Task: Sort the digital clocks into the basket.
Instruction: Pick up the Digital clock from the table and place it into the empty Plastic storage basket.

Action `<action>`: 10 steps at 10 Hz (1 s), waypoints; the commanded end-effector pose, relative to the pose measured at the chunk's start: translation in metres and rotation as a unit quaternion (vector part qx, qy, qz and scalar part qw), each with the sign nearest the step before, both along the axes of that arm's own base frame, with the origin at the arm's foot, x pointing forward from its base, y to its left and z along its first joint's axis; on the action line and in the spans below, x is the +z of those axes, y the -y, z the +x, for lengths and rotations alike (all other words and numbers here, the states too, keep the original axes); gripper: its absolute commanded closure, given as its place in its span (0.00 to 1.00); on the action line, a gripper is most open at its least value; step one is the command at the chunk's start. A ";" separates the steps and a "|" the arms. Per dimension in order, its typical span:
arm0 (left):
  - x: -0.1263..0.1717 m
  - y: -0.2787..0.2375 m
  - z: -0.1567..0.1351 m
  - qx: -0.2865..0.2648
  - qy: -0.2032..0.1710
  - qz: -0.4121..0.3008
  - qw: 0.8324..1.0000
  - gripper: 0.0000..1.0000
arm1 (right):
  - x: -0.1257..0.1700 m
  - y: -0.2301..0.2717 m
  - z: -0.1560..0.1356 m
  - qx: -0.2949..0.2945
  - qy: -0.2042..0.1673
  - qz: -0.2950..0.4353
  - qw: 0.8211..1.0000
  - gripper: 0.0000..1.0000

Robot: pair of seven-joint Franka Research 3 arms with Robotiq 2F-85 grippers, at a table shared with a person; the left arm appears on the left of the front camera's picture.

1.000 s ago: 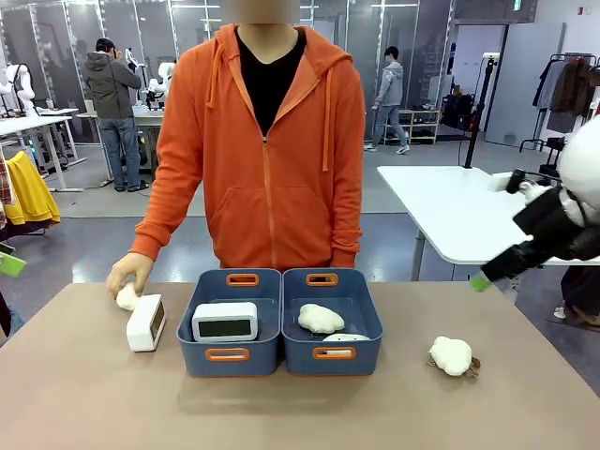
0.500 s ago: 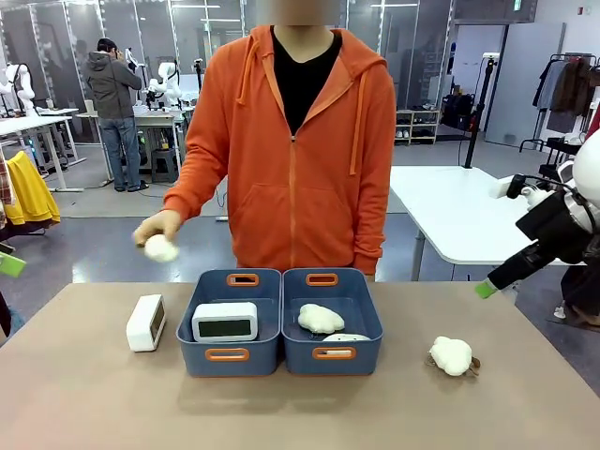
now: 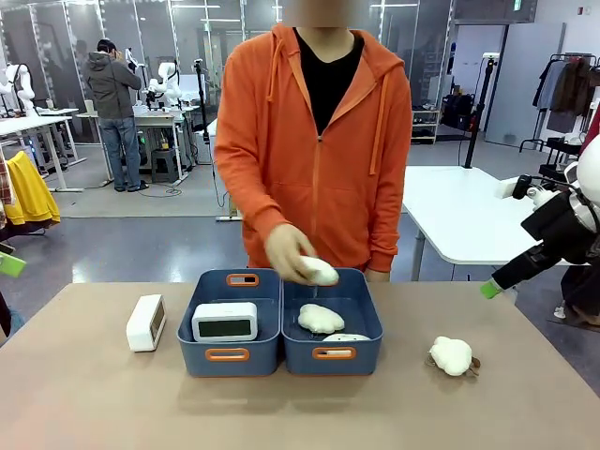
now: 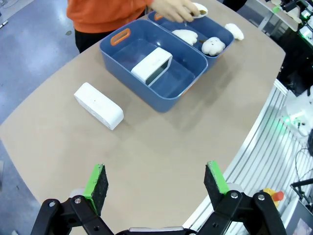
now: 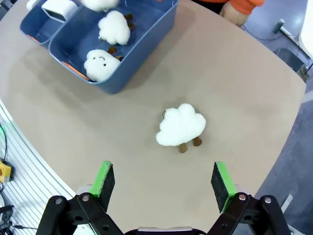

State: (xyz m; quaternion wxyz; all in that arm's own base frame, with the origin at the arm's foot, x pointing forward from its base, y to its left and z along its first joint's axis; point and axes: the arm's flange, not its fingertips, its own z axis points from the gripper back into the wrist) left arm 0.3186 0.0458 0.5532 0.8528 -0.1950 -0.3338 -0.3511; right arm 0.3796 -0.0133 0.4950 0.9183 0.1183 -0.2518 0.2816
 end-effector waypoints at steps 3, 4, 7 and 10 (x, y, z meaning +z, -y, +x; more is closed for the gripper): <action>-0.022 0.066 0.058 0.161 -0.144 0.054 0.975 0.00 | 0.000 -0.001 -0.002 -0.009 -0.006 -0.004 1.000 0.00; -0.035 0.086 0.087 0.196 -0.188 0.064 0.960 0.00 | 0.000 -0.001 -0.002 -0.009 -0.006 -0.004 1.000 0.00; -0.086 0.130 0.147 0.302 -0.185 0.102 0.930 0.00 | 0.000 -0.001 -0.002 -0.009 -0.006 -0.004 1.000 0.00; -0.140 0.143 0.198 0.353 -0.206 0.111 0.906 0.00 | 0.000 -0.001 -0.002 -0.009 -0.006 -0.004 1.000 0.00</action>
